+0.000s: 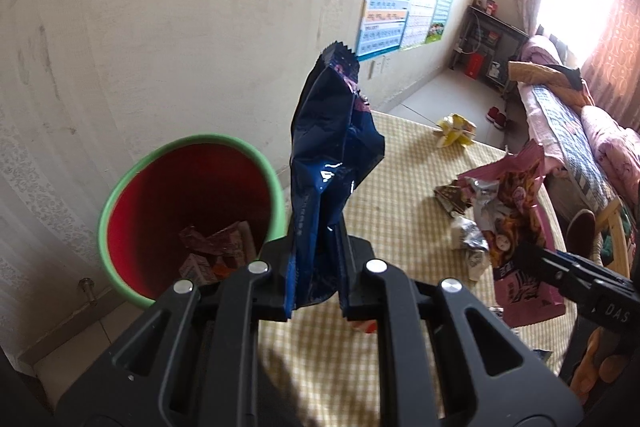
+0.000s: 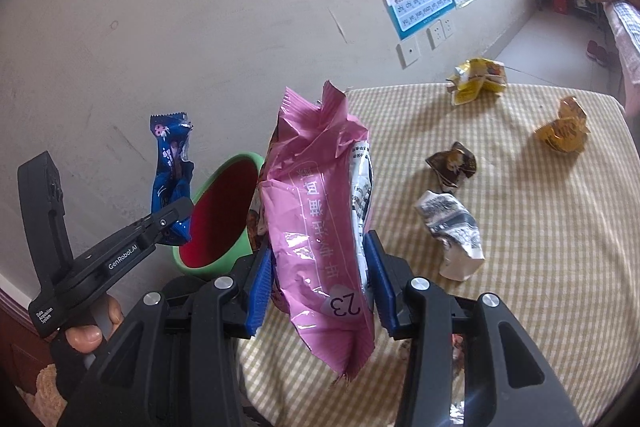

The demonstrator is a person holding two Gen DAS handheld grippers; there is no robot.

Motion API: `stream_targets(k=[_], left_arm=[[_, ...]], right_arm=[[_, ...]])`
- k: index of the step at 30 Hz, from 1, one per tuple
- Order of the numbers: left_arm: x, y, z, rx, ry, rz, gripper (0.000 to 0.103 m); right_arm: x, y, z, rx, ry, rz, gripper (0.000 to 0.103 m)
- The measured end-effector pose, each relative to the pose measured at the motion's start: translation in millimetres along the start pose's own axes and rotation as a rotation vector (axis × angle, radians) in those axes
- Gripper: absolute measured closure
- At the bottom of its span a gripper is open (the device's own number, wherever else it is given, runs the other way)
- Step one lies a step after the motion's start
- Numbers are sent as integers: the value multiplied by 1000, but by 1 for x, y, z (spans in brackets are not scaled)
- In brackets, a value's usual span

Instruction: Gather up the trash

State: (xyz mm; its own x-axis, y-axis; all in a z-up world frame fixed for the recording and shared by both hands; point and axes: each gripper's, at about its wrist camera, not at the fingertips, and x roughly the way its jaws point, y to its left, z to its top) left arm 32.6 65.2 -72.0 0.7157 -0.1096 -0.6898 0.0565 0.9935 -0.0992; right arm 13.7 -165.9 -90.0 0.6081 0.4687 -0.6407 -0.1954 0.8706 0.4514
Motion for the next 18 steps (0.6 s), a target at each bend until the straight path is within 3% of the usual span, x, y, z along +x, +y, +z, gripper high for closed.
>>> stream_targets(k=[18], left_arm=[[4,59,-7,-75,22,90,88]], right_arm=[[53,63,11,-111,91,99,60]])
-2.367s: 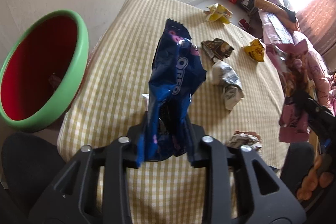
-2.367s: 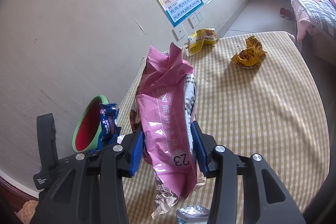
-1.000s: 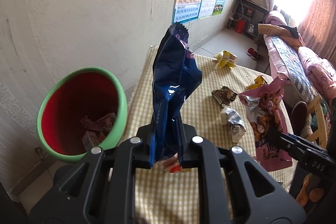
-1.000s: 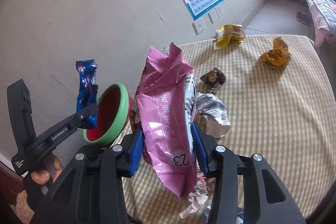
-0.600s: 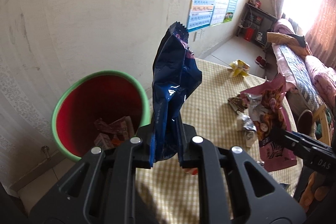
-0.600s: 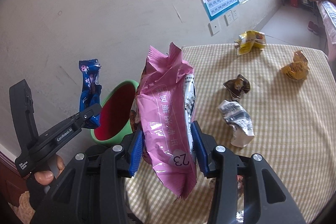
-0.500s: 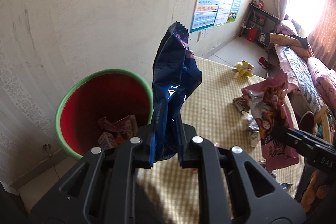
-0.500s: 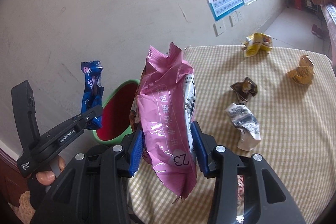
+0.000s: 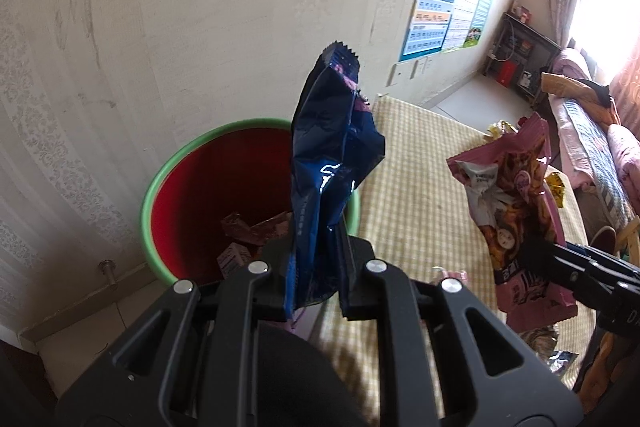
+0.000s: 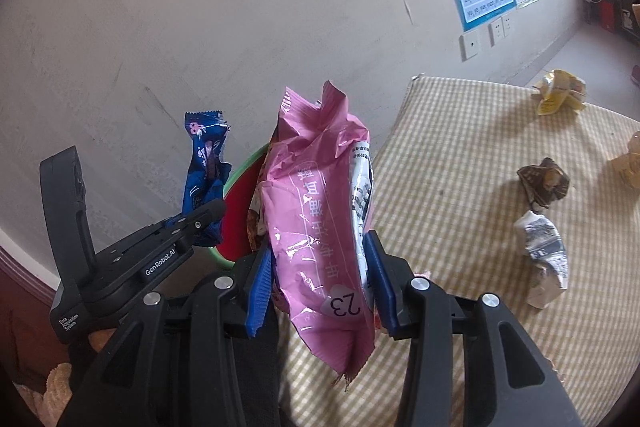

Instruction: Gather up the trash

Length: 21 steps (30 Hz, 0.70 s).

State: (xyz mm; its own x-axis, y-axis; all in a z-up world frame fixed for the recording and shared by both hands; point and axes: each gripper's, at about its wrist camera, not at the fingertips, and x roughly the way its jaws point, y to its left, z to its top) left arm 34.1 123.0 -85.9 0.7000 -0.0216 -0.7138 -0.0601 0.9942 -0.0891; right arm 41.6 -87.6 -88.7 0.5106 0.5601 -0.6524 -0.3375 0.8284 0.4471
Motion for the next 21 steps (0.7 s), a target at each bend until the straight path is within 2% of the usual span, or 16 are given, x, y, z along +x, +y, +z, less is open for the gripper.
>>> stream_targets(k=[21], left_arm=[[20,48,-3,-63,51,45,88]], right_arm=[[53,18,18,-31,70,45,60]])
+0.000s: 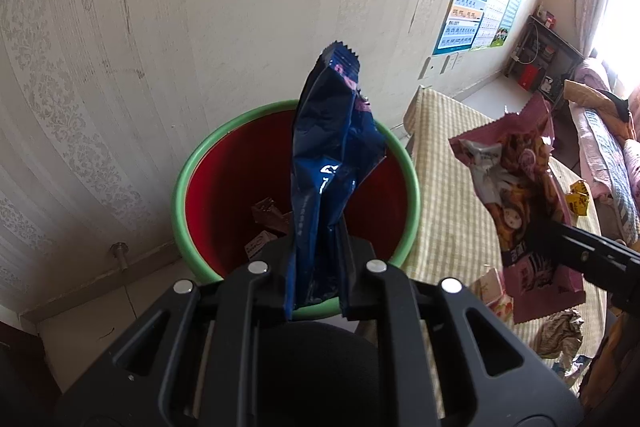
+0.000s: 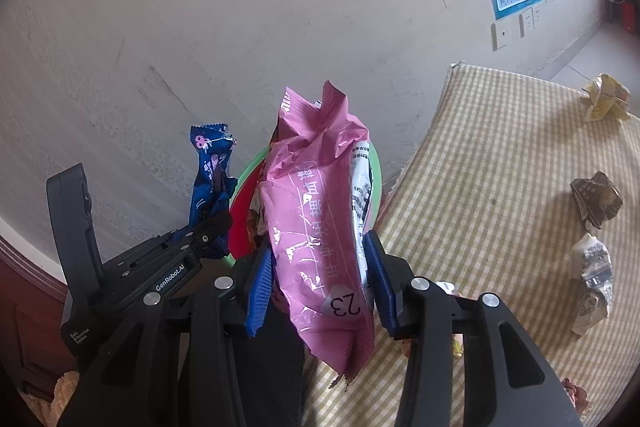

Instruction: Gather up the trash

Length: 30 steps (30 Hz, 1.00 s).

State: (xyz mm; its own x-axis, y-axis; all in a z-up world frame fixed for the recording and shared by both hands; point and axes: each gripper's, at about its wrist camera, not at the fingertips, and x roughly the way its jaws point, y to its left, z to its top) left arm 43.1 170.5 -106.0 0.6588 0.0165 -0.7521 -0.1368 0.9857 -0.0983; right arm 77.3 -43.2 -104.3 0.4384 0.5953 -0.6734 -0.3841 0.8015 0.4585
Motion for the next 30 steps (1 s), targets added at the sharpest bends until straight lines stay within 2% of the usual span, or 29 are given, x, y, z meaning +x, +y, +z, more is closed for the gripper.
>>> stream_targets(k=[14,30], left_arm=[[24,23,10,-21,34,15,88],[52,32,20,13,70,39,88]], right_arm=[[38,9,20,8,32,20,60],[75,8,45,57,54,31,60]])
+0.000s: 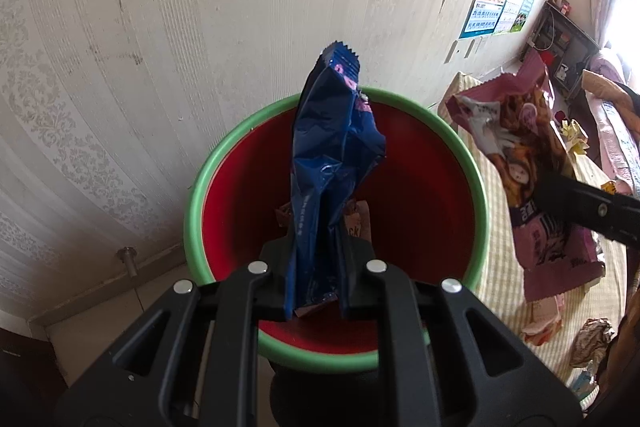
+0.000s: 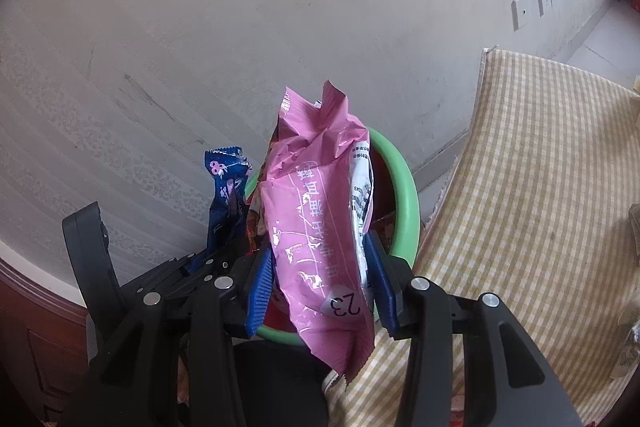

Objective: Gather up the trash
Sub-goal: 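Open both tools over the bin to drop the Oreo wrapper and pink bag, then grasp the black-and-white patterned paper with the right tool while the left tool grasps the pink strawberry wrapper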

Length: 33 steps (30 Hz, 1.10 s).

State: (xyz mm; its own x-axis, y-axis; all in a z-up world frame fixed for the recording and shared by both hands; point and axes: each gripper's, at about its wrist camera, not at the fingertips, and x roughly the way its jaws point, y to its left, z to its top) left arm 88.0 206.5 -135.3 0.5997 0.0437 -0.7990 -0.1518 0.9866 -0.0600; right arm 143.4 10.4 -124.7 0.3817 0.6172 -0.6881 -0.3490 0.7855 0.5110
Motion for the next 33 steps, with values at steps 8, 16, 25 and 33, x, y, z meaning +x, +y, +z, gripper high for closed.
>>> stream_targets(k=[8,16,25,33], left_arm=[[15,1,2,6,26,23,51],[9,5,-6,-13,29,61,43],[-35,-33,-7,20,-43,-10,43],[-47,-121,-38,179,49,-197,43]], right_arm=[[9,4,11,17,-25,15,43],[-21,-19,3,62,-68,7,41],[-117,-83,-22,3,-150,-232,38],[-128,-178,-62,179,-51,-383,38]])
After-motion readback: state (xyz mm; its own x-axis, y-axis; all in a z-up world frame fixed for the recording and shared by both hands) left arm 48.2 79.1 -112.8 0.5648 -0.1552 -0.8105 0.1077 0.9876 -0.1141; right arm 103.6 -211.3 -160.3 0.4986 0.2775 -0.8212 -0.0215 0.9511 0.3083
